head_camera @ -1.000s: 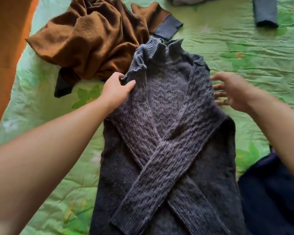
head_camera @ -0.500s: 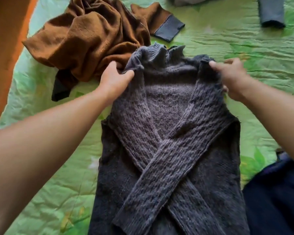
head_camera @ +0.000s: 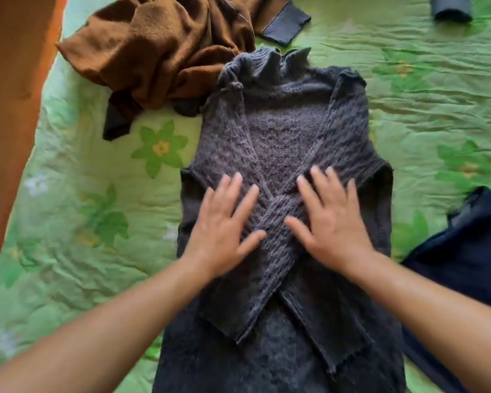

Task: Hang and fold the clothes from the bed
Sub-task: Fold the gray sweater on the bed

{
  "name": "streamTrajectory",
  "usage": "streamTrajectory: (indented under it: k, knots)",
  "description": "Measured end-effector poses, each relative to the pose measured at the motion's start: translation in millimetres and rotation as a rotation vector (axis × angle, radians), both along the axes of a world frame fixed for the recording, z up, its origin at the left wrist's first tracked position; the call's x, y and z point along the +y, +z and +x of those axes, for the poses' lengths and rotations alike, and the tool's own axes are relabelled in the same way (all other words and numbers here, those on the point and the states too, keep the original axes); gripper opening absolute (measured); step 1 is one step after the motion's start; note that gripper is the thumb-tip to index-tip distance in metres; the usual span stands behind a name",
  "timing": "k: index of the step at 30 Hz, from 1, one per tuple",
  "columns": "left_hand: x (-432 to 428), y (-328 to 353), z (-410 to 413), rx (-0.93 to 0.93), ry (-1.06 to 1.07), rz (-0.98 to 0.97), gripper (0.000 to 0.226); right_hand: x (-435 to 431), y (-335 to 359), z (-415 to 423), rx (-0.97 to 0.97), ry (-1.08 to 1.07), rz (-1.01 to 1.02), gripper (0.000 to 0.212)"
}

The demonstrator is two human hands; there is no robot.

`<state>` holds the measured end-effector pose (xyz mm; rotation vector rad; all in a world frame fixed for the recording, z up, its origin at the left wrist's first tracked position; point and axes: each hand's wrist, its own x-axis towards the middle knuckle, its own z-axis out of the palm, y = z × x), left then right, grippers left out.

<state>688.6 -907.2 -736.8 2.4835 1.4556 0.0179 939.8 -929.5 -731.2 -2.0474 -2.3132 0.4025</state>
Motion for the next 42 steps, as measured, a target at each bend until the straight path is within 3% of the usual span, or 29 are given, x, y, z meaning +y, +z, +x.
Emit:
streamTrajectory:
  k: [4, 9, 14, 17, 19, 21, 24, 30, 34, 37, 40, 42]
  knots:
    - [-29.3, -27.8, -0.2, 0.214, -0.053, -0.057, 0.077, -32.2, -26.3, -15.3, -0.186, 0.052, -0.136, 0.084]
    - [-43.0, -6.7, 3.6, 0.210, 0.008, -0.048, 0.078, -44.9, -10.3, -25.8, -0.168, 0.016, -0.141, 0.077]
    - [-169.5, 20.7, -29.7, 0.130, -0.189, -0.059, 0.080, -177.1, 15.2, -21.0, -0.076, 0.291, -0.084, 0.076]
    - [-263.2, 22.4, -67.2, 0.218, -0.269, -0.159, 0.102, -272.6, 16.9, -12.5, -0.082, 0.364, -0.125, 0.084]
    - [-308.8, 20.6, -94.6, 0.312, -0.267, -0.248, 0.111, -327.2, 15.4, -2.2, -0.091, 0.424, -0.148, 0.076]
    - [-327.5, 19.3, -117.8, 0.347, -0.164, -0.277, 0.108, -361.6, 13.5, 13.7, -0.132, 0.435, -0.180, 0.070]
    - [-320.7, 18.8, -141.2, 0.337, -0.093, -0.248, 0.083, -375.0, 4.9, 35.7, -0.138, 0.369, -0.185, 0.069]
    - [-275.5, 28.5, -152.1, 0.049, -0.219, -0.226, 0.036, -339.6, 17.5, 56.4, 0.066, 0.425, -0.133, 0.040]
    - [-245.9, 42.6, -146.5, 0.018, -0.133, -0.330, 0.031, -309.5, 29.2, 78.3, 0.069, 0.478, -0.177, 0.018]
    - [-225.5, 44.3, -136.3, -0.116, 0.102, -0.535, 0.028, -285.6, 39.5, 81.3, 0.057, 0.383, -0.188, 0.021]
    - [-187.7, 68.5, -116.9, -0.413, 0.543, -0.810, 0.034, -245.1, 57.3, 86.4, 0.057, 0.272, -0.238, 0.027]
    - [-146.2, 94.6, -107.1, -0.578, 0.695, -0.944, 0.038, -204.3, 77.0, 94.7, 0.093, 0.220, -0.210, 0.026]
